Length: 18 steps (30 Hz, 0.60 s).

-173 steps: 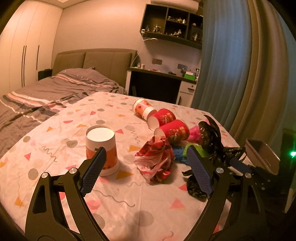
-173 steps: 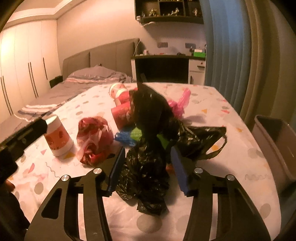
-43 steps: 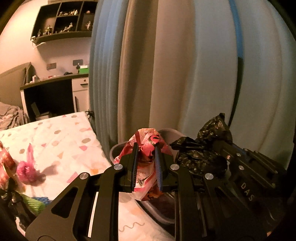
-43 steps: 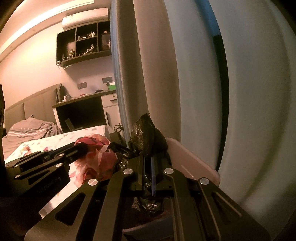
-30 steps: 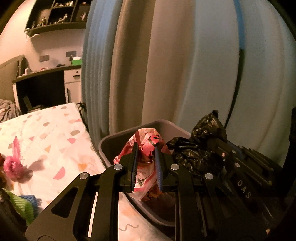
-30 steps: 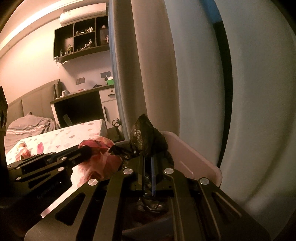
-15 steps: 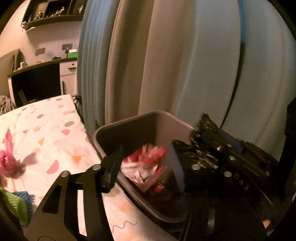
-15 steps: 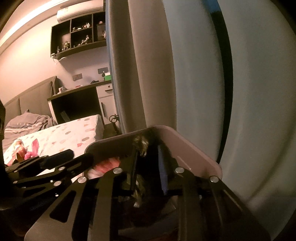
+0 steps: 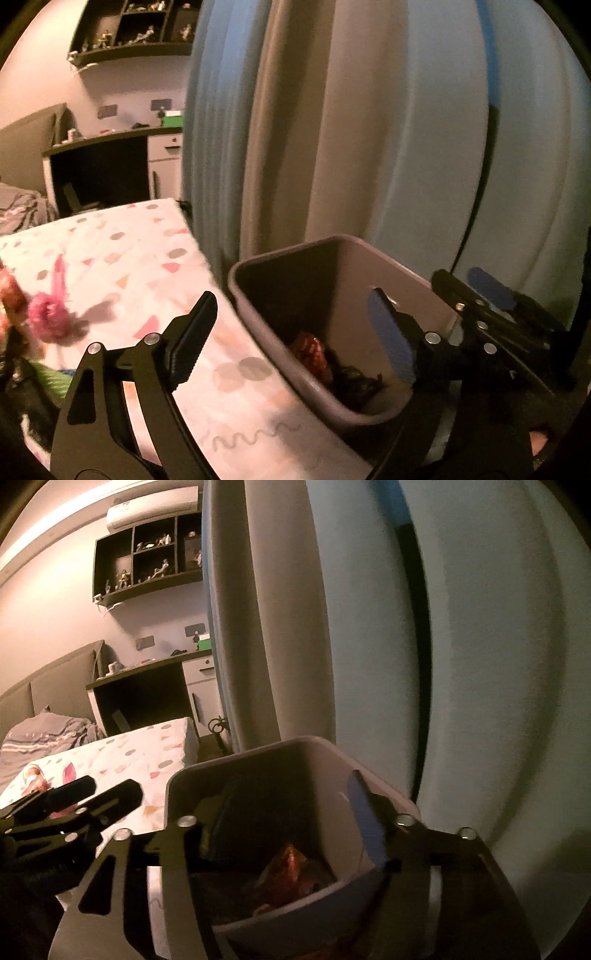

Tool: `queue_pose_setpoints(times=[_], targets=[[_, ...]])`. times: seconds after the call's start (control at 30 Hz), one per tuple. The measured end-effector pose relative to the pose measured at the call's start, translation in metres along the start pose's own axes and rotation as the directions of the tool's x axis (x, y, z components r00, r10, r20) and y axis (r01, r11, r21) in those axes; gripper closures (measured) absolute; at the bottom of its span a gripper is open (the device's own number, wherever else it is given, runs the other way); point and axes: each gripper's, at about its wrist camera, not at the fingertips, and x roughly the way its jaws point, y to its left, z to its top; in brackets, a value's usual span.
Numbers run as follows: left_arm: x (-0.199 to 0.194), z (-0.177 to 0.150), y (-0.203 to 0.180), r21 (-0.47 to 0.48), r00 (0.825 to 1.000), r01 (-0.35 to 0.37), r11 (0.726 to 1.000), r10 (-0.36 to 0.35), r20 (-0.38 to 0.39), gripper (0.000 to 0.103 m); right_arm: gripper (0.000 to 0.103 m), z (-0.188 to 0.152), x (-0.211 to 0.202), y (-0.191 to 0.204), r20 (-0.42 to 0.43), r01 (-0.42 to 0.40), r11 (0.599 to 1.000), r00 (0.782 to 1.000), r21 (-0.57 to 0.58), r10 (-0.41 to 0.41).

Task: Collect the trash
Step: 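Move both open tools back toward the trash on the bed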

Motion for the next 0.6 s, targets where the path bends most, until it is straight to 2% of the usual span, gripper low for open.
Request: queue_pose_setpoints(times=[0.13, 0.2, 0.4, 0.6], targets=[[-0.025, -0.004, 0.008, -0.01, 0.998, -0.062, 0.998, 0.062, 0.025, 0.018, 0.025, -0.003, -0.017, 0.004, 0.021, 0.008, 1.0, 1.0, 0.006, -0.009], [-0.037, -0.008, 0.014, -0.02, 0.995, -0.095, 0.995, 0.095, 0.024, 0.018, 0.016, -0.004, -0.027, 0.008, 0.038, 0.014, 1.0, 0.999, 0.007, -0.014], [-0.08, -0.024, 0.04, -0.059, 0.983, -0.179, 0.982, 0.18, 0.021, 0.017, 0.014, -0.012, -0.053, 0.03, 0.05, -0.017, 1.0, 0.999, -0.02, 0.018], [-0.126, -0.04, 0.074, -0.116, 0.956, -0.283, 0.952, 0.289, 0.041, 0.016, 0.009, -0.018, -0.072, 0.064, 0.054, -0.084, 0.995, 0.995, -0.043, 0.087]])
